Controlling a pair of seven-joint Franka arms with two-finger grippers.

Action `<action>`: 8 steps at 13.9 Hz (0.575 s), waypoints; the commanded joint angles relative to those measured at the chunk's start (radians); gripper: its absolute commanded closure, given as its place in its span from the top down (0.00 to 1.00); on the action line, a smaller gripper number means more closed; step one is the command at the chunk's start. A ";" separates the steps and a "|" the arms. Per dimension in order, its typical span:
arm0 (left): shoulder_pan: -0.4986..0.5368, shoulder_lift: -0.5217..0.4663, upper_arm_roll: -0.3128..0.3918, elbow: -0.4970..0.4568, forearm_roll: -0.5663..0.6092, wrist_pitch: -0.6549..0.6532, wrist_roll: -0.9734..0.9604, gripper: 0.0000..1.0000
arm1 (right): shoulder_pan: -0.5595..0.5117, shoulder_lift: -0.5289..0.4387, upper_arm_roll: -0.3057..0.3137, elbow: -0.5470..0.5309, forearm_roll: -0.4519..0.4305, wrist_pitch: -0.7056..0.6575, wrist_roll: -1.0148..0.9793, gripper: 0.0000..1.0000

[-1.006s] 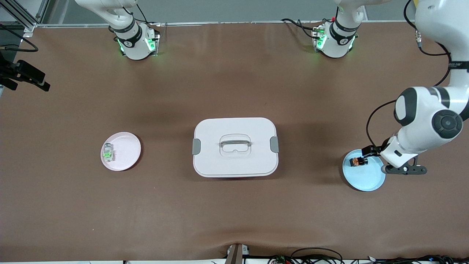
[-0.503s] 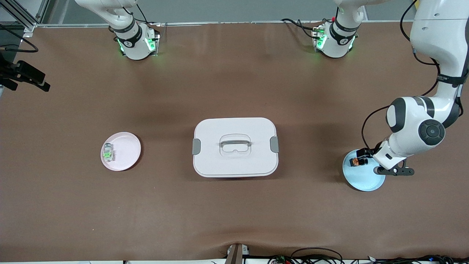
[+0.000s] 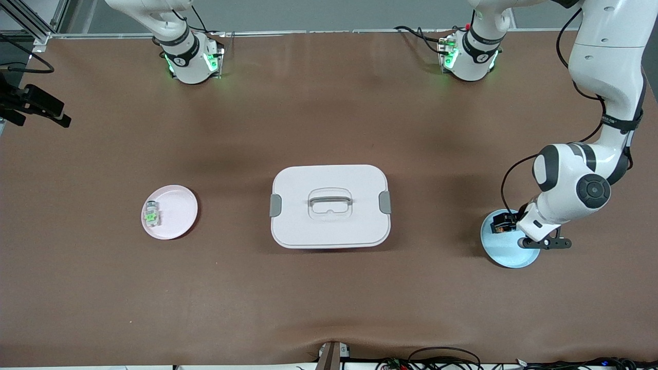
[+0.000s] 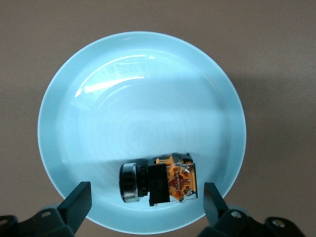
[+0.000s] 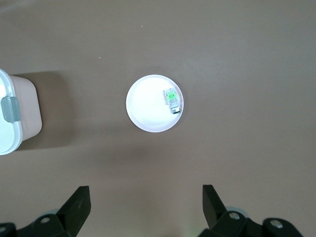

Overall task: Transfer orange switch to right arm and place
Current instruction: 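Lower the left gripper onto the orange switch on the blue plate, then close the left gripper on the orange switch and lift it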

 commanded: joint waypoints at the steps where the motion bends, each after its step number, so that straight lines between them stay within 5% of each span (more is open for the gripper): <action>1: -0.008 0.017 -0.002 0.009 -0.018 0.024 -0.021 1.00 | -0.006 0.007 0.003 0.017 -0.012 -0.013 0.010 1.00; 6: 0.002 0.054 -0.002 0.006 -0.018 0.051 -0.021 0.97 | -0.009 0.007 0.003 0.017 -0.012 -0.013 0.010 1.00; 8: 0.003 0.061 -0.002 0.006 -0.018 0.065 -0.019 0.83 | -0.007 0.007 0.003 0.016 -0.012 -0.013 0.010 1.00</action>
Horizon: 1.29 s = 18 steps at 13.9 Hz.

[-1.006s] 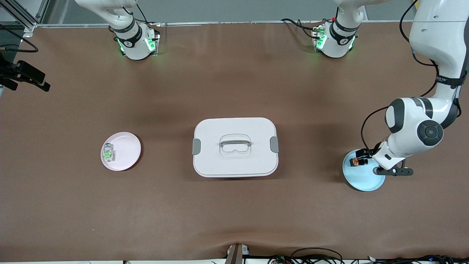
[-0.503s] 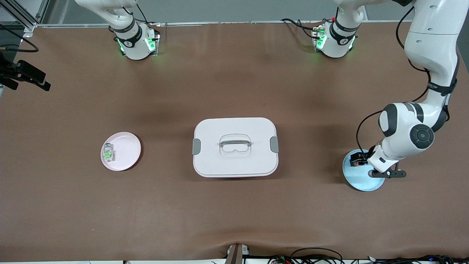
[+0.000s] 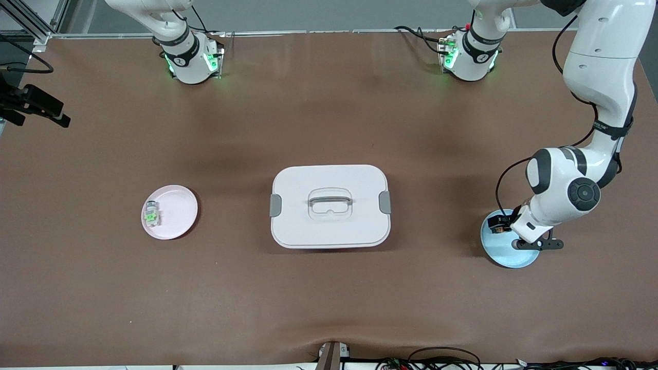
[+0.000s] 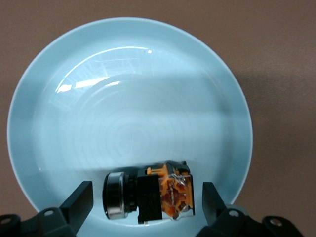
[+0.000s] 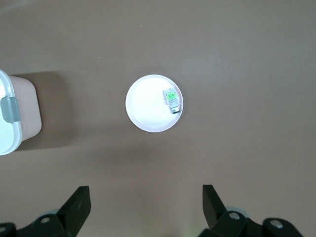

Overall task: Transfer orange switch to right arm and place
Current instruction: 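Close the left gripper on the orange switch and lift it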

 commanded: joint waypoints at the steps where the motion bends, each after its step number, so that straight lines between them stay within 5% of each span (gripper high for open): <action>1: -0.002 0.015 -0.001 0.006 -0.016 0.020 -0.004 0.64 | -0.008 0.007 0.005 0.016 -0.011 -0.016 0.010 1.00; 4: -0.002 0.006 -0.001 0.003 -0.016 0.009 -0.004 0.00 | -0.005 0.013 0.005 0.017 -0.011 -0.022 0.010 1.00; 7: 0.003 -0.045 -0.001 0.005 -0.016 -0.006 0.005 0.00 | -0.005 0.015 0.005 0.017 -0.013 -0.022 0.010 1.00; 18: -0.002 -0.281 -0.077 0.176 -0.016 -0.463 -0.039 0.00 | -0.059 0.013 0.002 0.045 0.007 -0.039 0.005 1.00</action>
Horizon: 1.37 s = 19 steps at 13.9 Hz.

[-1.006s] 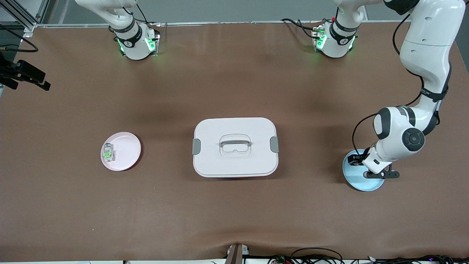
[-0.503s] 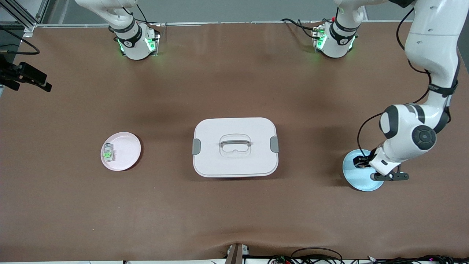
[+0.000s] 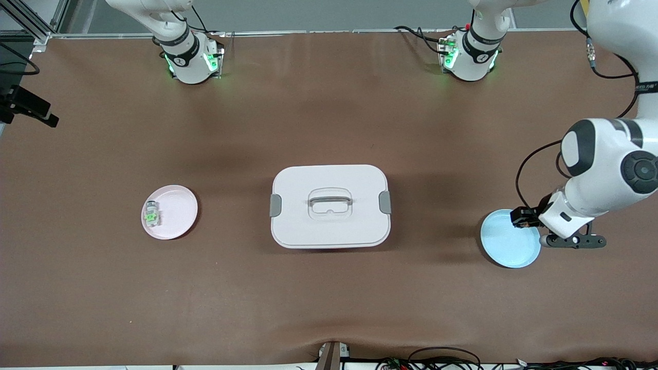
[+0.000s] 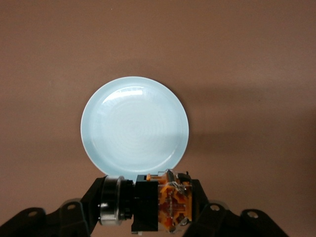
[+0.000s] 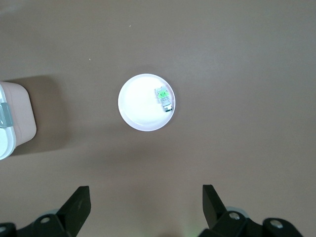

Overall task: Transfer orange switch to right arm and place
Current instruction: 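Carry the orange switch over the box while the right gripper approaches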

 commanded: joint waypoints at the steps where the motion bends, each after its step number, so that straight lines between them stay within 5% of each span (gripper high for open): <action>1: 0.003 -0.062 -0.039 0.016 -0.015 -0.096 -0.042 0.00 | -0.021 0.004 0.012 0.022 0.005 -0.019 0.003 1.00; 4: 0.004 -0.101 -0.105 0.038 -0.058 -0.175 -0.132 0.00 | -0.020 0.003 0.014 0.019 0.025 -0.065 0.003 1.00; 6: 0.003 -0.110 -0.159 0.076 -0.115 -0.238 -0.235 0.00 | -0.023 -0.002 0.012 0.016 0.133 -0.086 0.055 1.00; 11: -0.005 -0.098 -0.326 0.147 -0.245 -0.298 -0.542 0.00 | 0.060 -0.048 0.040 -0.027 0.279 -0.057 0.503 1.00; 13: -0.016 -0.092 -0.384 0.153 -0.293 -0.297 -0.689 0.00 | 0.072 -0.144 0.046 -0.161 0.387 0.080 0.580 1.00; 19: -0.166 -0.001 -0.398 0.282 -0.425 -0.288 -1.002 0.00 | 0.227 -0.362 0.199 -0.511 0.461 0.584 0.848 1.00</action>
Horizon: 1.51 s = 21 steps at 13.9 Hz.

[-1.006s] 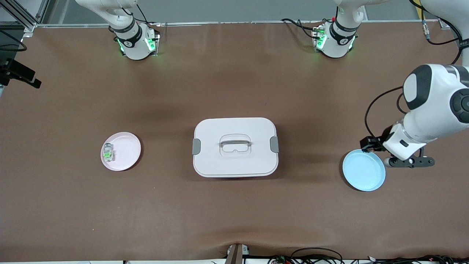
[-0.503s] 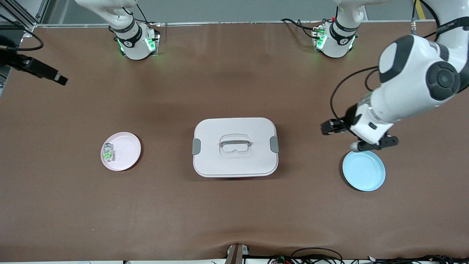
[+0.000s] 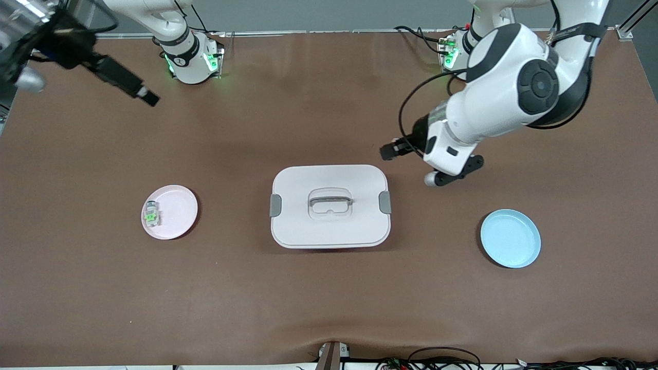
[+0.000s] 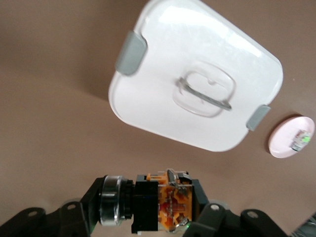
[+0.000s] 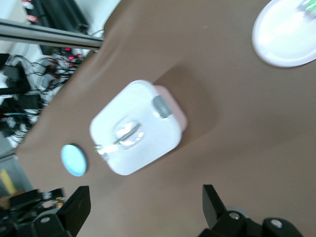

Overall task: Transfer orange switch to right arm and place
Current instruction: 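Carry the orange switch over the box while the right gripper approaches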

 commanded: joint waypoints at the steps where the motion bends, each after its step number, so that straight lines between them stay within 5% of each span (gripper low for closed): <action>1: -0.047 0.056 -0.002 0.074 -0.065 -0.007 -0.095 0.00 | 0.079 -0.096 0.067 -0.177 0.026 0.252 0.137 1.00; 6: -0.085 0.058 -0.002 0.074 -0.196 -0.004 -0.166 0.00 | 0.313 -0.090 0.095 -0.355 0.023 0.740 0.280 1.00; 11: -0.142 0.099 -0.002 0.074 -0.213 0.098 -0.246 0.00 | 0.321 0.005 0.198 -0.363 -0.002 0.931 0.274 1.00; 13: -0.151 0.109 -0.002 0.074 -0.213 0.124 -0.250 0.00 | 0.273 0.013 0.264 -0.363 -0.003 0.939 0.288 1.00; 18: -0.165 0.113 0.000 0.074 -0.211 0.140 -0.250 0.00 | -0.001 0.013 0.546 -0.364 -0.003 0.938 0.318 1.00; 21: -0.170 0.116 0.001 0.076 -0.210 0.141 -0.247 0.00 | -0.046 0.015 0.595 -0.363 -0.003 0.938 0.318 1.00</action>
